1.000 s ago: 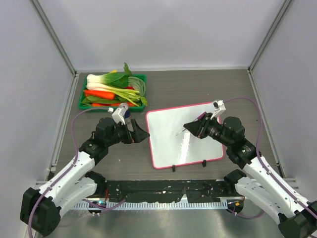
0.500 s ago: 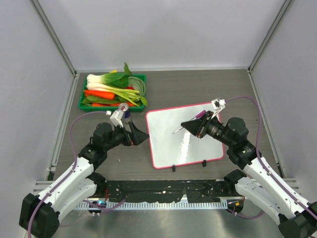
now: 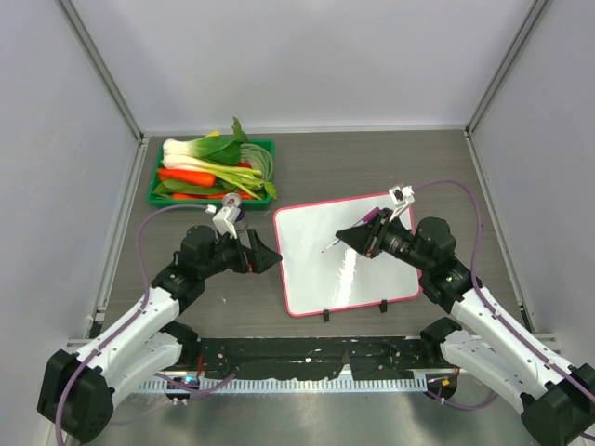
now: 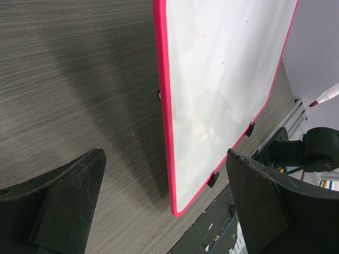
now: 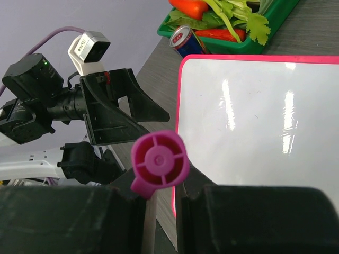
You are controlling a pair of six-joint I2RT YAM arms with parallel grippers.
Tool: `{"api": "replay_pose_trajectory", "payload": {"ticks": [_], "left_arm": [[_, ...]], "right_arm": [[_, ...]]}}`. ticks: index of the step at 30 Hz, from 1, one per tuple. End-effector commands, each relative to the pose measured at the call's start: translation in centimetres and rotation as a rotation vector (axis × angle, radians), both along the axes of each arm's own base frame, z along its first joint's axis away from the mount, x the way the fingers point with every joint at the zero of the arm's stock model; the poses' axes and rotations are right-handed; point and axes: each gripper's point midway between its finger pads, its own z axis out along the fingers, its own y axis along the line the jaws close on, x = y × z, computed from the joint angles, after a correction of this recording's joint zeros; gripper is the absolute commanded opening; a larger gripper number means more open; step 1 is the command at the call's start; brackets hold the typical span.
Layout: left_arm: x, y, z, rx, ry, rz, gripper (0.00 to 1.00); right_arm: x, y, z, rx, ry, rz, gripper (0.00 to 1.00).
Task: Write a sentence on the whiteboard
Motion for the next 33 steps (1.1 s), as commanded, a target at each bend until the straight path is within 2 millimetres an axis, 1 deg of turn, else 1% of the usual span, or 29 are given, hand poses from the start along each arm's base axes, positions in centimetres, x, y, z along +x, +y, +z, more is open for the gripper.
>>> {"api": "replay_pose_trajectory", "payload": {"ticks": [1, 8, 10, 17, 19, 21, 26, 33], "left_arm": [[0.6, -0.2, 1.7, -0.009, -0.055, -0.011, 1.0], [1.0, 0.3, 1.5, 0.006, -0.065, 0.023, 1.0], [0.9, 0.5, 0.6, 0.03, -0.029, 0.031, 1.0], [1.3, 0.4, -0.2, 0.054, -0.003, 0.034, 1.0], [1.5, 0.0, 0.0, 0.04, -0.007, 0.017, 1.0], [1.8, -0.7, 0.7, 0.007, -0.023, -0.003, 1.0], [3.0, -2.0, 1.4, -0.035, -0.048, -0.052, 1.0], [4.4, -4.0, 1.6, -0.131, -0.068, -0.137, 0.96]], "right_arm": [[0.6, 0.0, 2.6, 0.021, -0.092, -0.011, 0.01], [0.8, -0.3, 2.5, 0.015, -0.093, -0.032, 0.01], [0.8, -0.3, 2.4, 0.009, -0.094, -0.03, 0.01], [0.9, -0.2, 2.3, -0.001, -0.112, -0.022, 0.01], [0.9, 0.0, 2.5, 0.002, -0.119, -0.014, 0.01], [1.0, 0.0, 2.6, 0.005, -0.124, -0.013, 0.01], [1.4, 0.1, 2.6, -0.007, -0.131, -0.021, 0.01], [1.9, -0.4, 2.3, -0.04, -0.138, -0.054, 0.01]]}}
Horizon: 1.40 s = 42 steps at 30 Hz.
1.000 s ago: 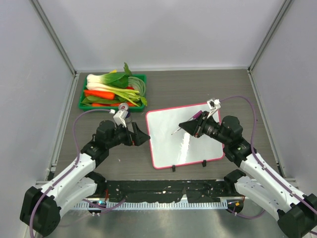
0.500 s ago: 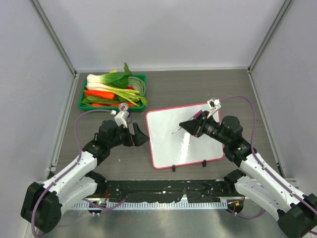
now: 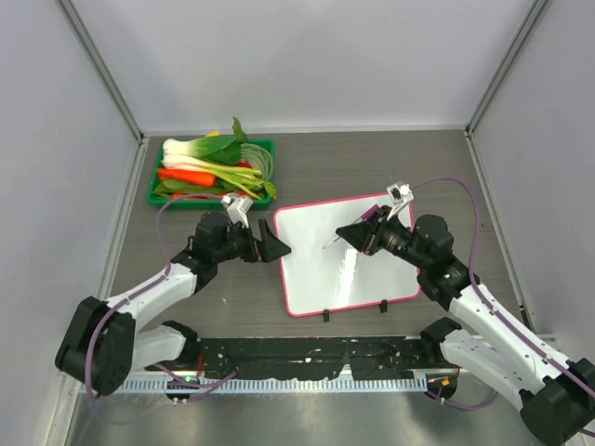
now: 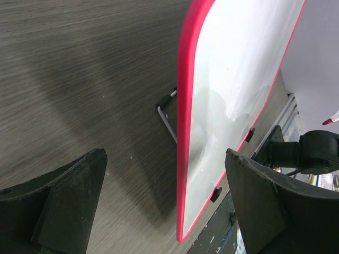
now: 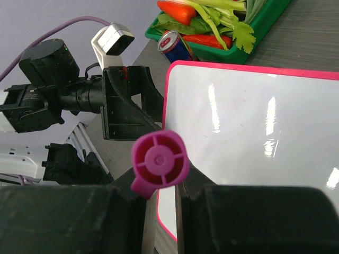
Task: Write a sentence on the whiteboard
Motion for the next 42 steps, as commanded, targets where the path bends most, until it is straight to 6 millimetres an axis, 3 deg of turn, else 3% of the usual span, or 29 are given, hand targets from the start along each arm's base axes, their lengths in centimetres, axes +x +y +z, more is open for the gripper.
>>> {"api": "replay_pose_trajectory", "payload": {"ticks": [1, 8, 10, 11, 14, 21, 25, 30, 32, 35, 42], "left_arm": [[1.9, -2.1, 3.9, -0.13, -0.139, -0.076, 0.96], [2.1, -3.9, 4.9, -0.209, -0.206, -0.19, 0.88], [1.8, -4.3, 5.1, -0.22, -0.228, -0.23, 0.75], [1.7, -4.3, 5.0, -0.23, -0.24, -0.236, 0.73], [1.3, -4.4, 4.0, -0.24, -0.248, -0.256, 0.7], [0.5, -4.9, 2.8, -0.251, -0.215, -0.317, 0.45], [0.1, -4.3, 1.7, -0.188, -0.195, -0.313, 0.45], [-0.8, -4.2, 1.7, -0.146, -0.224, -0.308, 0.42], [-0.9, -4.3, 1.7, -0.137, -0.23, -0.309, 0.36], [-1.1, -4.1, 1.2, -0.115, -0.22, -0.297, 0.2], [-1.1, -4.2, -0.3, -0.08, -0.174, -0.282, 0.05]], "right_arm": [[1.0, -0.4, 3.0, 0.006, -0.105, -0.036, 0.01], [1.5, -0.5, 2.4, -0.021, -0.088, -0.053, 0.01], [1.6, -0.4, 2.2, -0.021, -0.087, -0.051, 0.01], [1.7, -0.3, 2.1, -0.024, -0.084, -0.049, 0.01], [1.8, -0.1, 2.2, -0.04, -0.086, -0.039, 0.01], [2.1, 0.0, 2.8, -0.044, -0.103, -0.041, 0.01], [2.4, 0.2, 3.2, -0.038, -0.115, -0.034, 0.01], [2.8, 0.6, 3.1, -0.046, -0.119, -0.025, 0.01], [3.0, 0.6, 3.1, -0.045, -0.119, -0.028, 0.01], [3.2, 0.9, 3.2, -0.047, -0.129, -0.042, 0.01], [3.3, 1.4, 4.1, -0.03, -0.158, -0.061, 0.01]]}}
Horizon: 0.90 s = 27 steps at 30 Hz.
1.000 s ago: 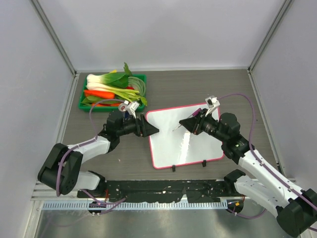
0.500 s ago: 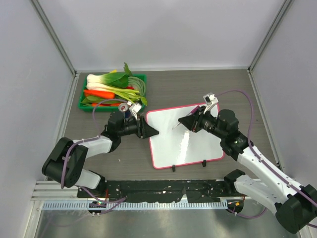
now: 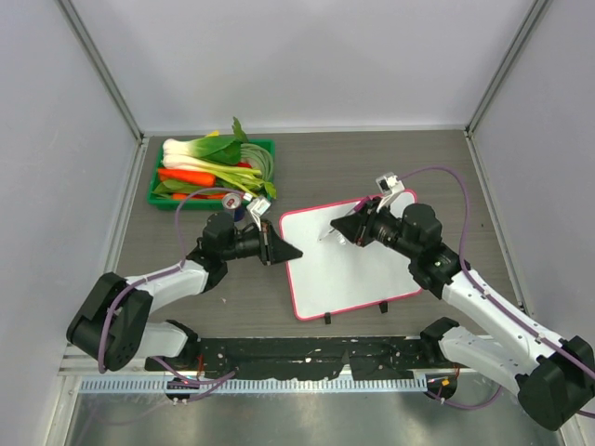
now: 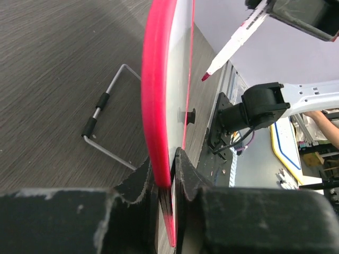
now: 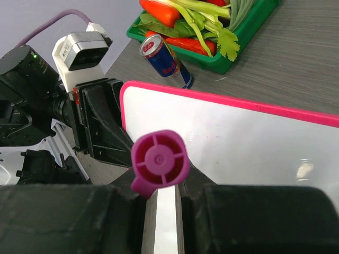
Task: Write a sentence on the whiteboard
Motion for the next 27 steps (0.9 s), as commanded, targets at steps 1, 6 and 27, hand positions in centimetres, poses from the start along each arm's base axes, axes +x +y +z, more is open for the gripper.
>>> {"api": "replay_pose_trajectory", "payload": {"ticks": [1, 6, 27], "left_arm": [[1.6, 1.2, -3.5, 0.141, -0.025, 0.089, 0.02], [2.0, 1.9, -4.8, 0.217, -0.012, 0.114, 0.0], [2.3, 4.1, -6.5, 0.364, -0.035, 0.176, 0.0]], "right_arm": [[0.9, 0.5, 4.4, 0.061, -0.131, -0.027, 0.01], [0.7, 1.1, 4.5, 0.051, -0.15, -0.039, 0.01], [0.3, 1.3, 5.1, 0.031, -0.229, -0.059, 0.01]]}}
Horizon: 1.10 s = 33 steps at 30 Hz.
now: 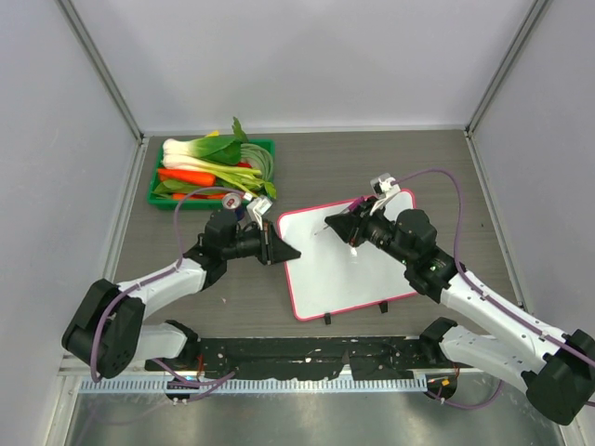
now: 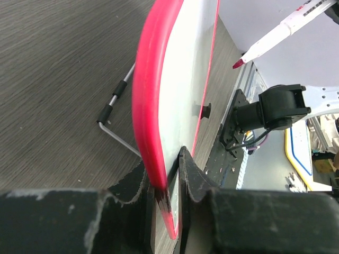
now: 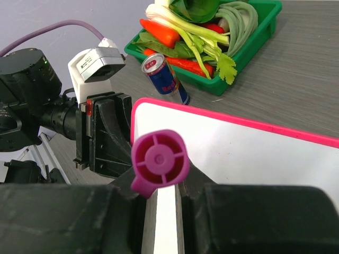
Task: Write a sentence on the whiteboard
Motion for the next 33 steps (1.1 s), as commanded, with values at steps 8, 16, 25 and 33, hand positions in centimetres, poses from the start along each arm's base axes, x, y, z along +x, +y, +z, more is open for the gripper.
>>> {"api": "replay_pose_trajectory", "payload": {"ticks": [8, 16, 25, 33], "left_arm": [[2.4, 4.8, -5.8, 0.305, -0.083, 0.192, 0.0], [2.8, 5.0, -6.3, 0.306, -0.06, 0.205, 0.0], [2.9, 5.1, -6.5, 0.301, -0.047, 0.209, 0.0], [3.0, 5.2, -6.4, 0.301, -0.055, 0.219, 0.0]], "right_arm": [[0.0, -0.2, 3.4, 0.052, -0.131, -0.013, 0.01], [-1.0, 0.3, 2.8, 0.018, -0.164, -0.029, 0.01], [-0.9, 0.4, 1.1, 0.005, -0.156, -0.096, 0.01], [-0.8, 1.2, 1.5, 0.029, -0.169, -0.105, 0.01]]}}
